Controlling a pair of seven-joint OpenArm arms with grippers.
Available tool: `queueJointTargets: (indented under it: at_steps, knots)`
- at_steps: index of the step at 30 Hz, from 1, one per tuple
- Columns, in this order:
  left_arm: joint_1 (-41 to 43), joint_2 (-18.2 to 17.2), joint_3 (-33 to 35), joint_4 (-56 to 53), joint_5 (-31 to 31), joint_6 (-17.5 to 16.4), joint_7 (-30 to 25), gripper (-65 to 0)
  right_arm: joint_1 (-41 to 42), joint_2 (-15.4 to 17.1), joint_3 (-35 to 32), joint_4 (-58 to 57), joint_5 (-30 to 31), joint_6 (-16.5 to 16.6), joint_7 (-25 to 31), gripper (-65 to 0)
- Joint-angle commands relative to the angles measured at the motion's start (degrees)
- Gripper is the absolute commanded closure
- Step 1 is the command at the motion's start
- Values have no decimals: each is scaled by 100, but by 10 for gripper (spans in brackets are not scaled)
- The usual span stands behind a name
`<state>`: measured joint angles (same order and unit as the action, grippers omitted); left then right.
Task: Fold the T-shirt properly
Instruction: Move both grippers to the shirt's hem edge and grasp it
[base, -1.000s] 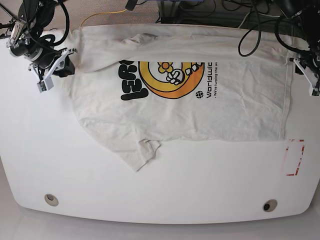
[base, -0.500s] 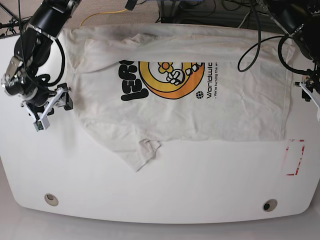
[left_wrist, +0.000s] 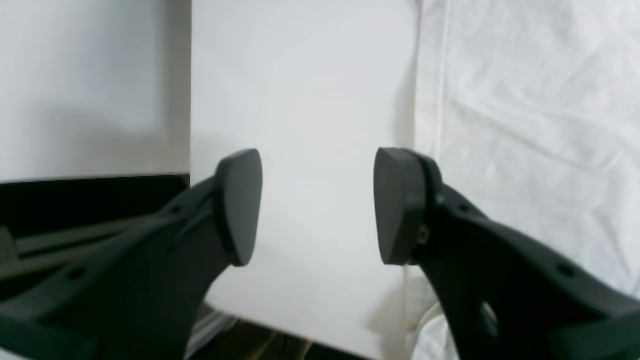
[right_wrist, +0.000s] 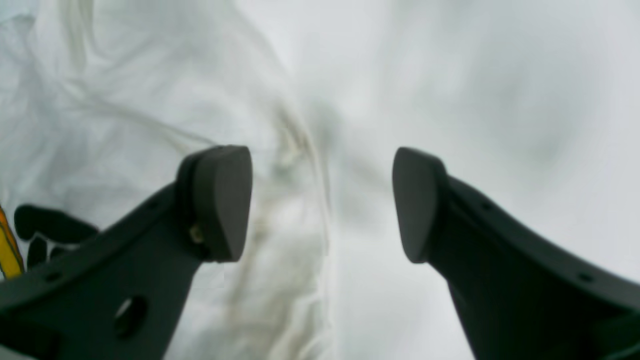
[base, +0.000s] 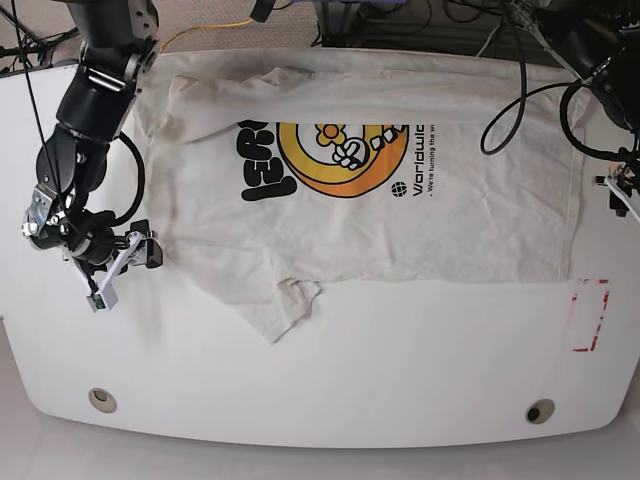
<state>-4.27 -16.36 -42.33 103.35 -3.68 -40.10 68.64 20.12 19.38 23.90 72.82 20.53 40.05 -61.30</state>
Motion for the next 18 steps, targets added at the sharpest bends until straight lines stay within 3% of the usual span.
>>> queueJointTargets:
  at_steps: [1, 11, 18]
  knots:
    - [-78, -91, -18, 96, -41, 10, -82, -319, 278, 106, -135, -350, -115, -5, 437, -422]
    - [-52, -100, -326, 105, -41, 10, -82, -319, 806, 54, -680, -2011, -537, -5, 1897, -422]
    - [-87, -118, -484, 78, -41, 10, -82, -324, 920, -193, -680, -2539, -818, -5, 2301, -422]
